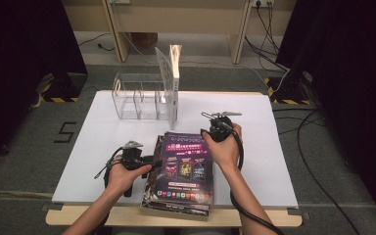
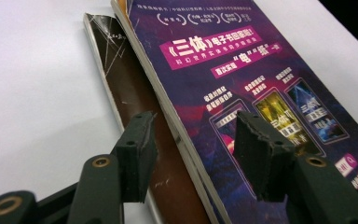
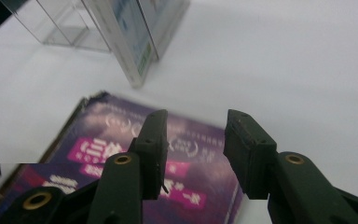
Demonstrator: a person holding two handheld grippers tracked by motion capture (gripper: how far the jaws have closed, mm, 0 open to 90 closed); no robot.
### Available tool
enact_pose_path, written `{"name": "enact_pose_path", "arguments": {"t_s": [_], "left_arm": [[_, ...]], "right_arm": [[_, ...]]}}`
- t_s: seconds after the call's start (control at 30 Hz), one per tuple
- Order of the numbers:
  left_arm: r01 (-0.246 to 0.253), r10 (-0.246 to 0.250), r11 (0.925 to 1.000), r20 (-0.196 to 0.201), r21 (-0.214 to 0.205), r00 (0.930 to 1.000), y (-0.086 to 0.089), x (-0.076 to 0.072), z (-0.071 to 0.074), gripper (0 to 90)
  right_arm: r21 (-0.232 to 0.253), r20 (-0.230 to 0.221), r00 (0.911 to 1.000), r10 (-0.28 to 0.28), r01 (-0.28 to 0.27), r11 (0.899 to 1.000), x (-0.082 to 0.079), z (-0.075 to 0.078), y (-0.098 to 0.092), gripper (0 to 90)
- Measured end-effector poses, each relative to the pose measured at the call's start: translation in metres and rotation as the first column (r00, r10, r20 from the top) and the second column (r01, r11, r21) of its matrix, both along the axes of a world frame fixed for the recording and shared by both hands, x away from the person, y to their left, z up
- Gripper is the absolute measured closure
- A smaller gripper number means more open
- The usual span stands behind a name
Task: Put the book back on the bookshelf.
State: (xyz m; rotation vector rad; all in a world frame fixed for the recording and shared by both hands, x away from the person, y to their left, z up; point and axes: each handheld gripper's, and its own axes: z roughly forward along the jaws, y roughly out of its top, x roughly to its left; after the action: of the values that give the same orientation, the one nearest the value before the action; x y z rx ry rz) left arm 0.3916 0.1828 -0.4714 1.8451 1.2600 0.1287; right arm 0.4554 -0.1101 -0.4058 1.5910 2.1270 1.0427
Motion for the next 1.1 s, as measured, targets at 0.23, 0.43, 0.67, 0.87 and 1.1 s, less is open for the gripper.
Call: {"name": "enact_pose_path", "arguments": {"t_s": [0.23, 0.43, 0.67, 0.87, 1.1], "left_arm": [[-0.015, 0.015, 0.9995, -0.011, 0.029, 0.9998, -0.009, 0.009, -0.007, 46.9], [-0.018, 0.019, 0.9997, -0.030, 0.017, 0.9994, -0.013, 0.015, -0.011, 47.6], [-0.027, 0.027, 0.9996, -0.043, 0.003, 0.9987, -0.013, 0.019, -0.014, 48.7], [-0.018, 0.017, 0.9997, -0.060, -0.019, 0.9980, -0.016, 0.019, -0.015, 50.8], [-0.025, 0.023, 0.9993, -0.081, -0.026, 0.9964, -0.012, 0.019, -0.014, 51.3]], "right_arm": [[-0.014, -0.129, 0.9915, 0.019, -0.021, 1.000, -0.001, -0.032, -0.010, 59.2], [0.010, -0.168, 0.9858, 0.006, -0.005, 1.000, 0.003, -0.043, -0.017, 58.7], [0.029, -0.209, 0.9780, 0.002, 0.004, 1.000, 0.003, -0.052, -0.020, 58.1], [0.046, -0.200, 0.9798, -0.010, 0.020, 0.999, 0.003, -0.054, -0.020, 59.7], [0.018, -0.198, 0.9799, -0.027, 0.031, 0.999, -0.003, -0.054, -0.014, 60.1]]}}
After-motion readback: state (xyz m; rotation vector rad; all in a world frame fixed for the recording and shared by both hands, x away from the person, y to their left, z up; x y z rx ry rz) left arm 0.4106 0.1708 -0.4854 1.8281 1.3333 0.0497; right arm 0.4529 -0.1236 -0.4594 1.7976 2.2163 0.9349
